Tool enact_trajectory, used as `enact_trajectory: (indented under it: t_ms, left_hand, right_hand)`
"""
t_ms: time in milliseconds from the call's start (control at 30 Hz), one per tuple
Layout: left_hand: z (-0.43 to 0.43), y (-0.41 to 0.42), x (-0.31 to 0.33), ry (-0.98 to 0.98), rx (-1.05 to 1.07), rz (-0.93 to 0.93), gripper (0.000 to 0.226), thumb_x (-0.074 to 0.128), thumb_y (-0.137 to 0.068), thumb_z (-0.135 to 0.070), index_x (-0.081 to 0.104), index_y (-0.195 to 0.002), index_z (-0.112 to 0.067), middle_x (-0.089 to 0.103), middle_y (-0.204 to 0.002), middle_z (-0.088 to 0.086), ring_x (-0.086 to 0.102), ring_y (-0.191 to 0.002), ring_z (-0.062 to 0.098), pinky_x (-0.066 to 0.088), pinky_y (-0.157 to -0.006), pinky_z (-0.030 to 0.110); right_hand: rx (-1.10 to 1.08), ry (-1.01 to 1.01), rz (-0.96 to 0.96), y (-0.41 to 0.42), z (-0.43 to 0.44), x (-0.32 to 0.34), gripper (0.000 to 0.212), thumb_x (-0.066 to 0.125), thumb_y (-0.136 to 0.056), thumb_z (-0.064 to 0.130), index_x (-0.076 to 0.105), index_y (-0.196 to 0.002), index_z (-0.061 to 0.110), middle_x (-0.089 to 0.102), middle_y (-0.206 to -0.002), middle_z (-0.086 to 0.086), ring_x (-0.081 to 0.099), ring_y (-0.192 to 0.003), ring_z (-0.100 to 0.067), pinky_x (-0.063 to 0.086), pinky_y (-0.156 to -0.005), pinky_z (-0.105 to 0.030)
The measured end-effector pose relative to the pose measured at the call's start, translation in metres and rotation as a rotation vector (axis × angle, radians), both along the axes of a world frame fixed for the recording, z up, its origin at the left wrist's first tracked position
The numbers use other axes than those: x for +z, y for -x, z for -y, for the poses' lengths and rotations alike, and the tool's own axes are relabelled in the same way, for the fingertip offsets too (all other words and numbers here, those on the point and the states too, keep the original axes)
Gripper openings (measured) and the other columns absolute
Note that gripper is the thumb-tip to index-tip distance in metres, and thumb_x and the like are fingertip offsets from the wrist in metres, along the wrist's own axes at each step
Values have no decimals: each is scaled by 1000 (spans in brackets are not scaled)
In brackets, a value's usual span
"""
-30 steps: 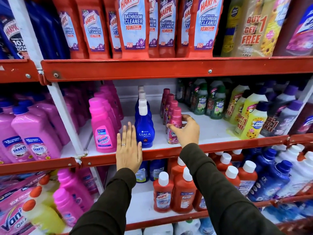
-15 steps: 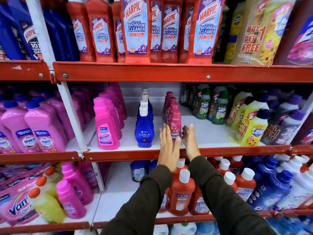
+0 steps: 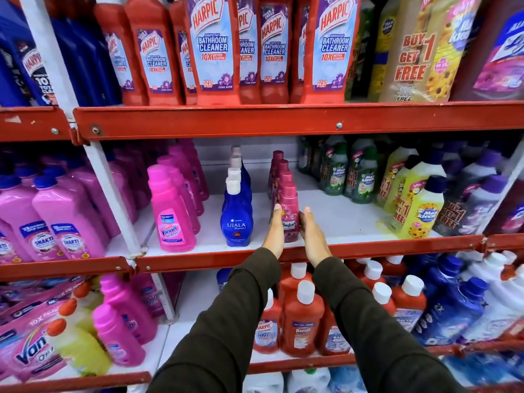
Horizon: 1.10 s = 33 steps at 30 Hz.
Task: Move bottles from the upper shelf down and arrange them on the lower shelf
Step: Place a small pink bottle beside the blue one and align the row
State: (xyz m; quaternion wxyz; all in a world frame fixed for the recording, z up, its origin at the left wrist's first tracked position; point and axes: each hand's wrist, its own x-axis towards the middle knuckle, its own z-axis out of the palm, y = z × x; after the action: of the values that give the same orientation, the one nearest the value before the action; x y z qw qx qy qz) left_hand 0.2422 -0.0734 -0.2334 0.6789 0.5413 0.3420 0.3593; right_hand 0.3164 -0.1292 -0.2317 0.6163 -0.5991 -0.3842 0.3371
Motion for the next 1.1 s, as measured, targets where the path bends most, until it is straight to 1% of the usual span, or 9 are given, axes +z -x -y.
enact_trajectory:
  t_ms: [167,300,400,500,667,800,867,967,1100]
  left_hand:
    - [-2,1,-1,7,19,-7,83,30,-92,-76,33,-155,-22,47,-154,10,50,-138,25,37,-119,43]
    - [23,21,2,-177,105,12,61,25,-108,-49,15,-162,-23,27,-166,1,29,-152,19,24,-118,28]
    - [36,44,-5,-346,270,96,48,31,-110,-34,32,-157,-24,39,-161,-4,36,-147,5,27,-108,5]
    - [32,69,-10,-547,504,90,45,32,-108,-34,44,-150,-23,49,-153,-6,41,-144,5,31,-117,17]
    - [-4,102,-2,-401,564,38,50,25,-111,-36,27,-158,-21,25,-155,-16,23,-140,-11,17,-101,-9]
    - [-26,114,8,-61,335,106,63,18,-107,-53,24,-159,-19,34,-157,-8,33,-144,8,24,-118,24]
    - [-30,115,7,-19,263,98,60,15,-108,-51,36,-152,-16,47,-139,-9,45,-127,8,32,-109,25]
    - [-38,113,0,-31,195,82,69,16,-106,-56,46,-149,-11,57,-147,7,55,-129,18,39,-116,35]
    - [-41,114,-5,-7,190,80,72,18,-104,-60,46,-149,-11,59,-143,11,59,-123,18,41,-113,35]
  right_hand:
    - [-17,-15,-14,4,5,6,53,24,-100,59,52,-135,31,57,-134,-2,53,-109,-5,32,-104,-25]
    - [-199,-231,-4,14,12,3,48,31,-104,44,48,-143,23,50,-145,6,47,-123,7,37,-102,-13]
    - [-264,-367,-31,39,12,4,40,36,-103,34,58,-132,16,62,-130,4,58,-118,2,47,-100,-18]
    - [-146,-325,-43,73,-1,7,40,34,-104,35,59,-132,22,60,-137,4,55,-127,-7,45,-104,-23]
    - [90,-178,-184,110,-24,15,36,23,-104,47,50,-124,35,59,-117,20,56,-94,19,42,-77,-4]
    - [99,-105,-243,112,-34,17,56,18,-101,55,38,-144,25,52,-128,10,53,-107,2,39,-92,-16]
    - [89,-83,-223,110,-36,13,52,16,-101,56,42,-137,29,54,-124,9,53,-106,-1,36,-98,-22]
    - [85,-66,-190,110,-37,11,39,16,-101,56,46,-116,37,58,-110,16,55,-98,7,38,-95,-19]
    - [106,-63,-197,110,-37,10,38,17,-101,55,45,-119,36,58,-103,23,55,-98,8,41,-86,-14]
